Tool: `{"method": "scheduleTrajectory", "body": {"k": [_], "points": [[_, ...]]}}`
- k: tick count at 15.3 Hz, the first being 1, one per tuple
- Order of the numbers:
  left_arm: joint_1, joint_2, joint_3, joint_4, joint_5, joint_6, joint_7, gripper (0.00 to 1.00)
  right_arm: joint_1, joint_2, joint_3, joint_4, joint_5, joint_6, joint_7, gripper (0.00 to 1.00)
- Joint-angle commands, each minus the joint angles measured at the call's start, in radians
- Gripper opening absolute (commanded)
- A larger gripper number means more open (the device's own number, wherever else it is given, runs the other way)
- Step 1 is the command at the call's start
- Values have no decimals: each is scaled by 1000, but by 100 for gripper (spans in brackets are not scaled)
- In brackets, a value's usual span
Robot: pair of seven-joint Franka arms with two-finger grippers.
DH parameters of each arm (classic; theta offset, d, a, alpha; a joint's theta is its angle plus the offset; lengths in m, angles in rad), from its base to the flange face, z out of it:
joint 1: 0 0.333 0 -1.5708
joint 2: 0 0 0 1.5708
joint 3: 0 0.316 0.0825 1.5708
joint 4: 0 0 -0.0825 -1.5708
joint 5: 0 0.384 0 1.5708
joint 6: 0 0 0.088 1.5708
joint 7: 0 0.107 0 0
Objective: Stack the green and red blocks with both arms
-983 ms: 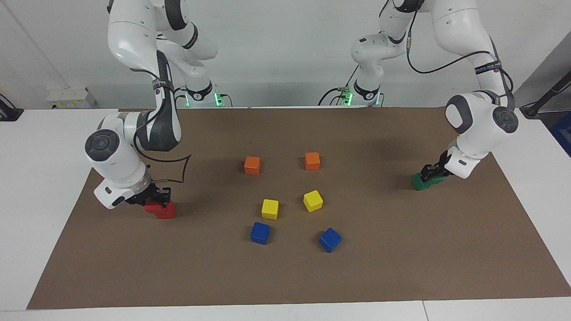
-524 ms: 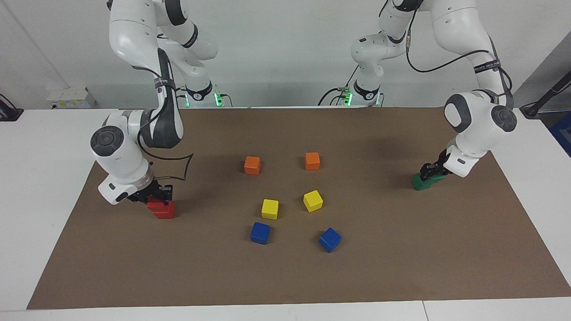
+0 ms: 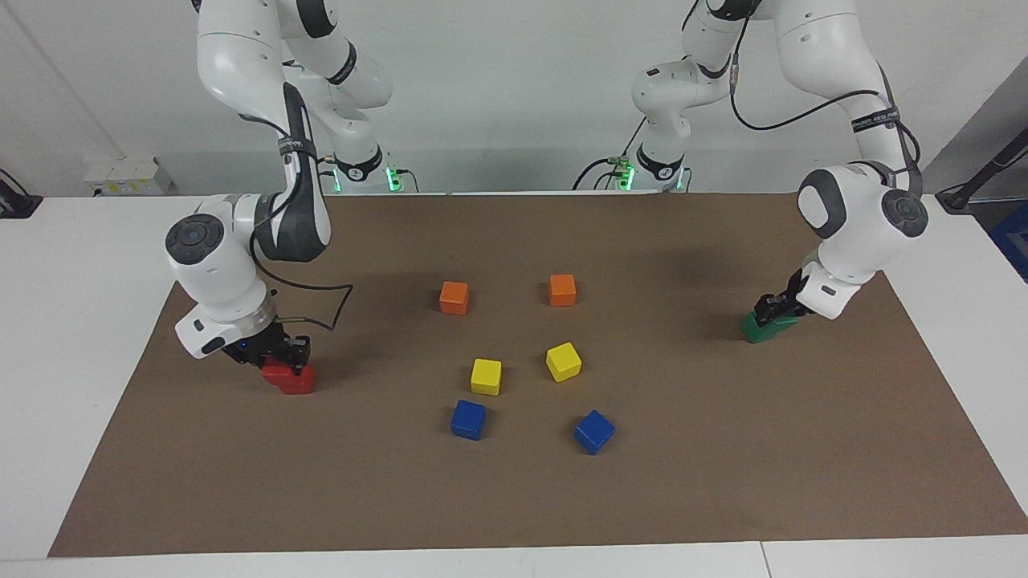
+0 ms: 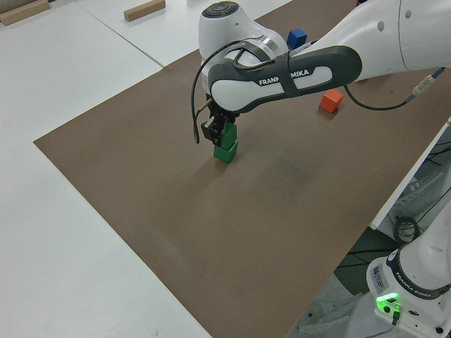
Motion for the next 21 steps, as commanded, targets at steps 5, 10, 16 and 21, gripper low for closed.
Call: {"method": "scheduleTrajectory", "body": {"k": [5,10,16,21], "points": [[-6,-85,7,-7,-9,-41,18,100,-5,1,12,-37,10,11,44,100],[-15,-116,-5,267,-6,-377,17,100,14,-25,15,37,-5,-133,44,100],[-72,-210,4,347,4,-551,14,100,15,-158,61,233,-5,-478,-20,100],[-207,-204,105,392,5,-560,-3,100,15,-317,93,227,9,-600,-28,100]]}}
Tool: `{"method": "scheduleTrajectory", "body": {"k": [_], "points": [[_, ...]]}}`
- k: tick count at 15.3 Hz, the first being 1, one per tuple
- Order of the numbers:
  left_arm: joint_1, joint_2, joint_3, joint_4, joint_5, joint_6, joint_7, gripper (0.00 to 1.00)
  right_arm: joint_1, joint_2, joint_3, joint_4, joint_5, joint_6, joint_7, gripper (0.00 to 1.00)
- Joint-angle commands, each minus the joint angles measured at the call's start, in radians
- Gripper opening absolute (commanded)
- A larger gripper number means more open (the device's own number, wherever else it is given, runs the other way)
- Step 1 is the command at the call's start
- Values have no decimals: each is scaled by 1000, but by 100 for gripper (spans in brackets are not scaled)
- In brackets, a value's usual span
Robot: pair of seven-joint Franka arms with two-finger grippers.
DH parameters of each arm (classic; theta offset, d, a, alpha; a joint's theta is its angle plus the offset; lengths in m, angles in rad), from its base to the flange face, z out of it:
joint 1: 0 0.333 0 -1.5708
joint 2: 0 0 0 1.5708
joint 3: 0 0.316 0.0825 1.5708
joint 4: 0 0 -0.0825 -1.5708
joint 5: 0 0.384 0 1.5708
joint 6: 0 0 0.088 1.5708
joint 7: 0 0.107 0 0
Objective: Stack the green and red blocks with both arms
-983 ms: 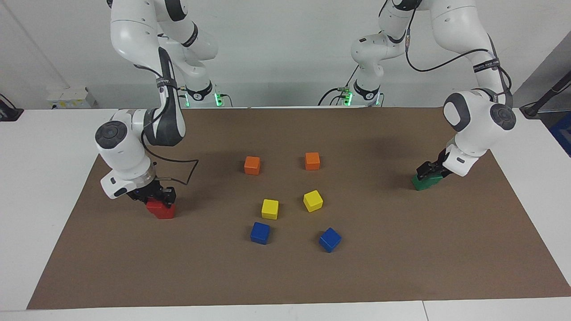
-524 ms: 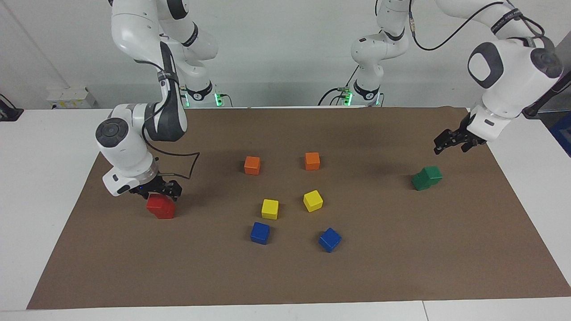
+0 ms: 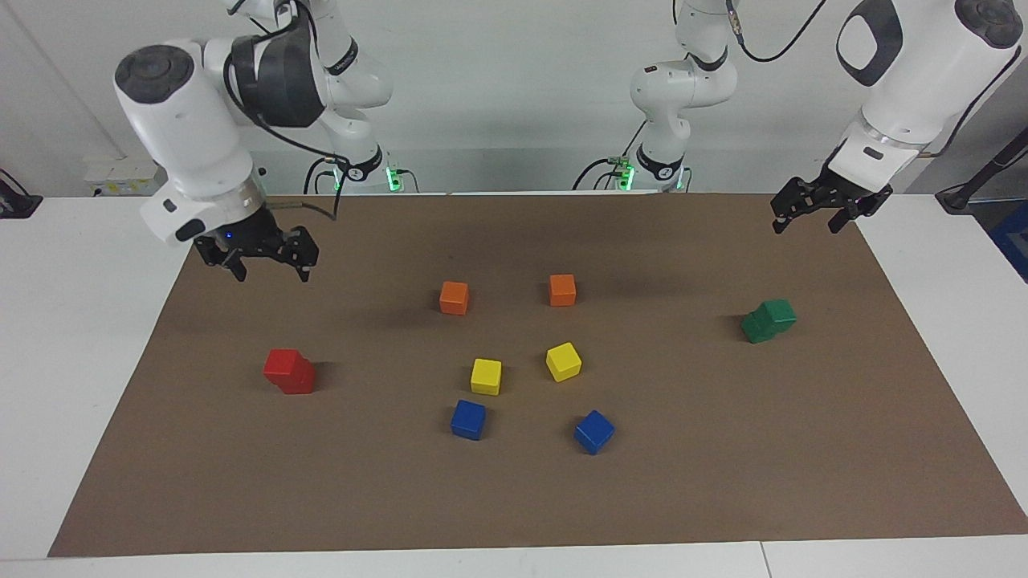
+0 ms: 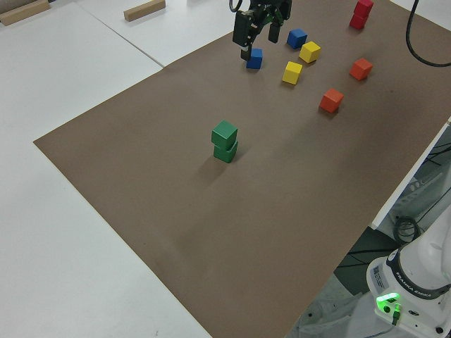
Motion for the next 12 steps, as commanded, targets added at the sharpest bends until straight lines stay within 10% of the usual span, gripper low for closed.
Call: {"method": "scheduleTrajectory", "body": {"k": [1,12], "points": [[-31,10,36,38,4,-24,-26,100,-11,-62,8,-22,12,-47,-27,100],[-17,-21,39,11,4,-44,-38,100,-24,-82,7,-15,7,-197,-21,100]]}}
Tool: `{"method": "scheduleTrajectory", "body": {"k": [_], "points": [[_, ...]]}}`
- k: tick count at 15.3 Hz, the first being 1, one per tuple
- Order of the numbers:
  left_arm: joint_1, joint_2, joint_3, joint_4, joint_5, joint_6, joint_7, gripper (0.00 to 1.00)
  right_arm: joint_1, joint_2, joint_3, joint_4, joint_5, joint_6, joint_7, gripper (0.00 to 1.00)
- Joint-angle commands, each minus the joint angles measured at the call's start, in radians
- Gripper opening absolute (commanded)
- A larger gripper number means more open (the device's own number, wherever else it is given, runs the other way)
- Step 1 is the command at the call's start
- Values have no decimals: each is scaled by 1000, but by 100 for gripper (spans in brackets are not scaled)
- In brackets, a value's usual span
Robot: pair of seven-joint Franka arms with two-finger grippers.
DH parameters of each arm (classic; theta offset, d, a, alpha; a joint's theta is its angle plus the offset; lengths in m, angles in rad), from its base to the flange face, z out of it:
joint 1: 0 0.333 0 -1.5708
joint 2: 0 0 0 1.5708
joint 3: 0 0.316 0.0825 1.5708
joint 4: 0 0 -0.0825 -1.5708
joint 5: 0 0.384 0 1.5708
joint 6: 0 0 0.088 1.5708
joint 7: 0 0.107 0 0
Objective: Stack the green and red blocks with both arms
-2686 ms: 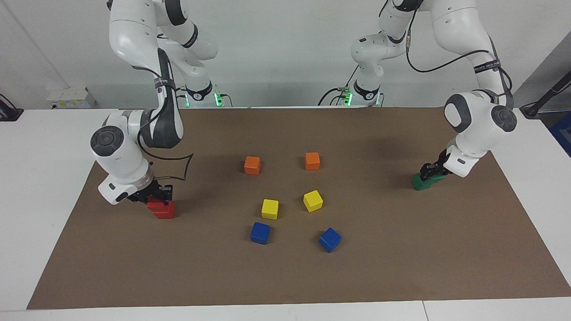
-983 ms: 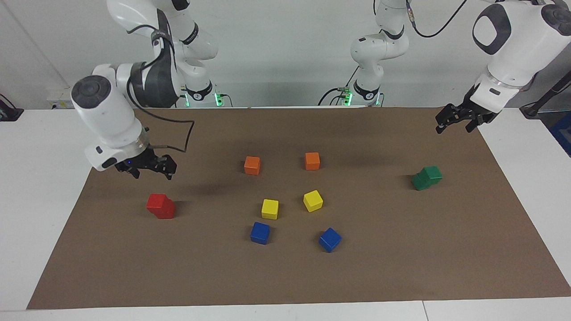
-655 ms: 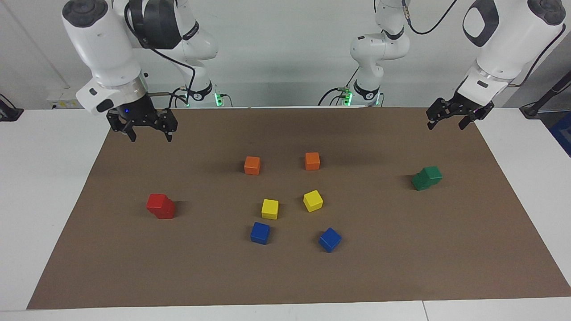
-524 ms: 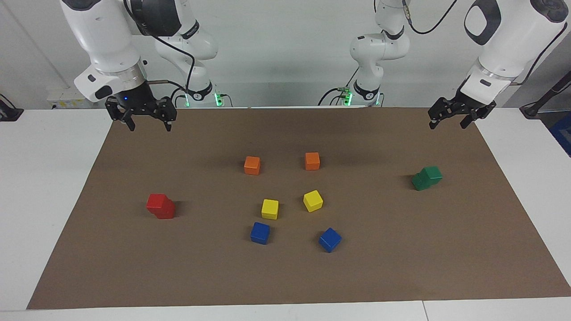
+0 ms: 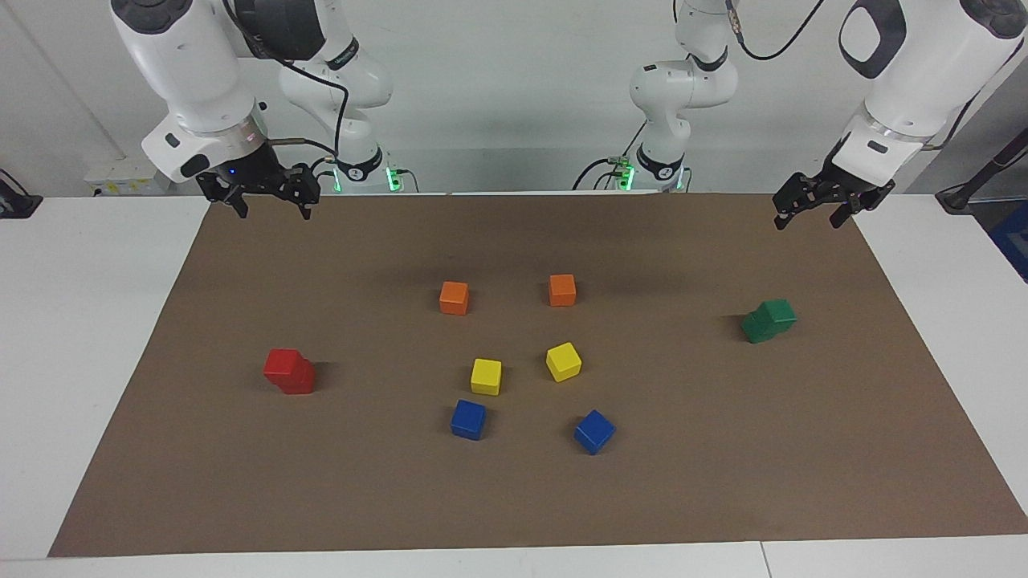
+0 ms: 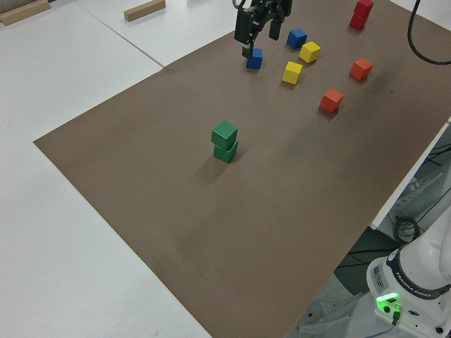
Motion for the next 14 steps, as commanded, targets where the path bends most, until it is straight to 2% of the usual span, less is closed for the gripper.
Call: {"method": "scheduleTrajectory", "body": {"k": [1,14], "points": [[4,-14,12,-2,4,-22,-10,100,-20,-14,4,-9,8,0,-21,100],[10,-9,3,13,7,-34,-13,100,-20,-17,4,-9,8,-8,-21,100]]}}
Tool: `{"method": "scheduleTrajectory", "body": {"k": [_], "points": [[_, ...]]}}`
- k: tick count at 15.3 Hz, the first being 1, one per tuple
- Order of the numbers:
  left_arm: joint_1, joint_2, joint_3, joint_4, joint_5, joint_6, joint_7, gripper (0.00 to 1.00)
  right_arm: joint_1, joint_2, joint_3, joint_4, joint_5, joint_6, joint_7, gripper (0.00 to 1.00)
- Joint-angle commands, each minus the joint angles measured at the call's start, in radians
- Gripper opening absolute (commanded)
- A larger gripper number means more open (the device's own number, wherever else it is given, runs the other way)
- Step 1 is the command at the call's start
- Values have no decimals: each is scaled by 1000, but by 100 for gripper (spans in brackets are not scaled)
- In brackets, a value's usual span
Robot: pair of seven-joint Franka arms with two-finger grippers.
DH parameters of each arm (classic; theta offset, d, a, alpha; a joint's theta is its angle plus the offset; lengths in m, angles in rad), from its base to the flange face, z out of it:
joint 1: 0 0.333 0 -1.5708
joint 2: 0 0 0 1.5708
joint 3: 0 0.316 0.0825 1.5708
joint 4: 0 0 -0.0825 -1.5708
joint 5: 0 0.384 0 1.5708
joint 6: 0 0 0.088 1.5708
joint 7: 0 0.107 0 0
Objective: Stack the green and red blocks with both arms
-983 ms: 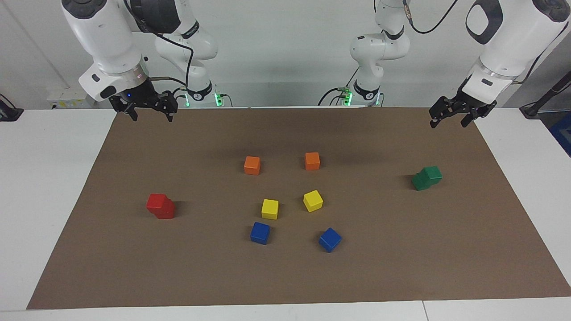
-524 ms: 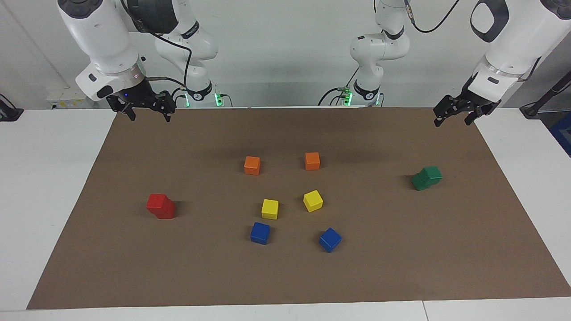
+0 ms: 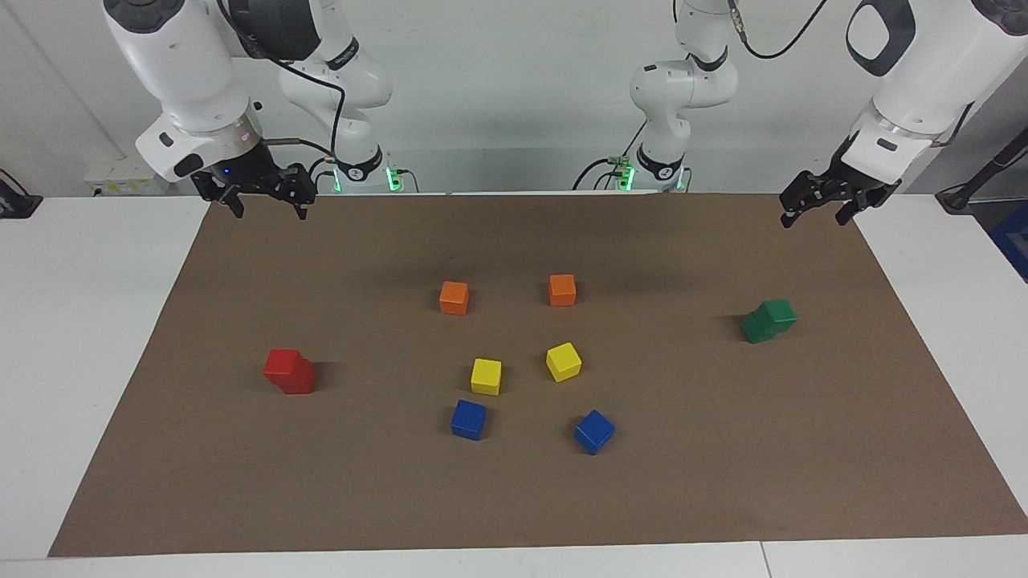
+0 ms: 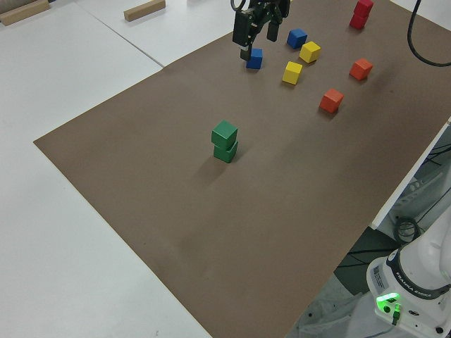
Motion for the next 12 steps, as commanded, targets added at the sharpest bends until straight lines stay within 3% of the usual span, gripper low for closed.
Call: {"method": "scheduleTrajectory", "body": {"k": [1,3,12], "points": [[4,-3,-14,20,14,-27,-13,100,-13,-16,5,-9,8,-8,-21,100],[7,-2,-55,25,17,-12,-18,100,-13,-17,4,-9,8,-8,-21,100],[10,-26,-55,-2,14,-15,-21,100,-12,-19,2,-9,7,-10,-21,100]]}}
